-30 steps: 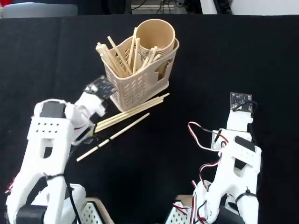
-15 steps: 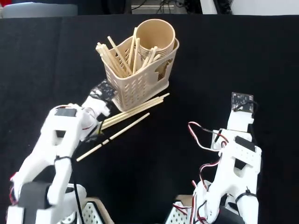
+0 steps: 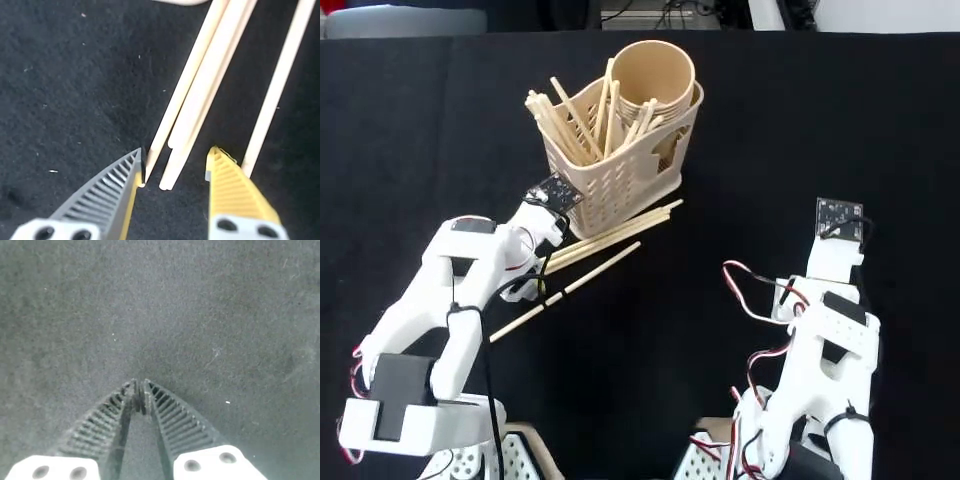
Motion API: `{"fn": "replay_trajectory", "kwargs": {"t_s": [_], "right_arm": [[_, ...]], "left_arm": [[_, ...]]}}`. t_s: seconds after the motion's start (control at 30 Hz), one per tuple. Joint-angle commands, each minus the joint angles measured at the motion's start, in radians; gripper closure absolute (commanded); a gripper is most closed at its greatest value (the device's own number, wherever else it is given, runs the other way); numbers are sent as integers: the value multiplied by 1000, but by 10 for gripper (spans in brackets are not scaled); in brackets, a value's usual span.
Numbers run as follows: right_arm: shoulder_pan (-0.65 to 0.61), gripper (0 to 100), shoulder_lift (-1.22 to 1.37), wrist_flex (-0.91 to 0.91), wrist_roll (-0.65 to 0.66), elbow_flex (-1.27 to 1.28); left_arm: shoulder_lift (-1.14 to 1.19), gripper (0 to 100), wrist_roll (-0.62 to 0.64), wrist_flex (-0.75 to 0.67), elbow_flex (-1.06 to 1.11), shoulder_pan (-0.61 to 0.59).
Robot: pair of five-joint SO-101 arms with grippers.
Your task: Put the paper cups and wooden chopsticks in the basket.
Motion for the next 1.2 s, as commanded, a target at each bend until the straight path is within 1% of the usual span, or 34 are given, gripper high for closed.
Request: {"fn": "replay_trajectory", "kwargs": {"t_s": [0.0,0.13,0.37,0.43,0.5,0.6,0.67,0.87,1.03,1.17], "right_arm": [[14,976,4,-20,-9,-58],[14,976,2,-20,-9,-56],[15,976,2,-20,-9,-56],[15,976,2,-20,-9,-56],[15,976,2,-20,-9,-56],[15,976,2,-20,-9,-56],[15,976,2,-20,-9,-56],[15,976,4,-20,-9,-56],[14,976,5,-20,-9,-56],[14,976,5,-20,-9,-56]], "left_arm": [[11,823,2,-2,-39,-2],[17,885,2,-2,-44,-2],[12,948,2,14,-33,-2],[11,970,2,64,-39,-1],[9,971,-6,129,-44,-1],[9,970,-94,229,-50,-1],[9,970,-129,288,-50,1],[-8,970,-132,397,-48,1],[-129,970,-143,488,-16,-8],[-287,970,-265,572,54,-44]]}}
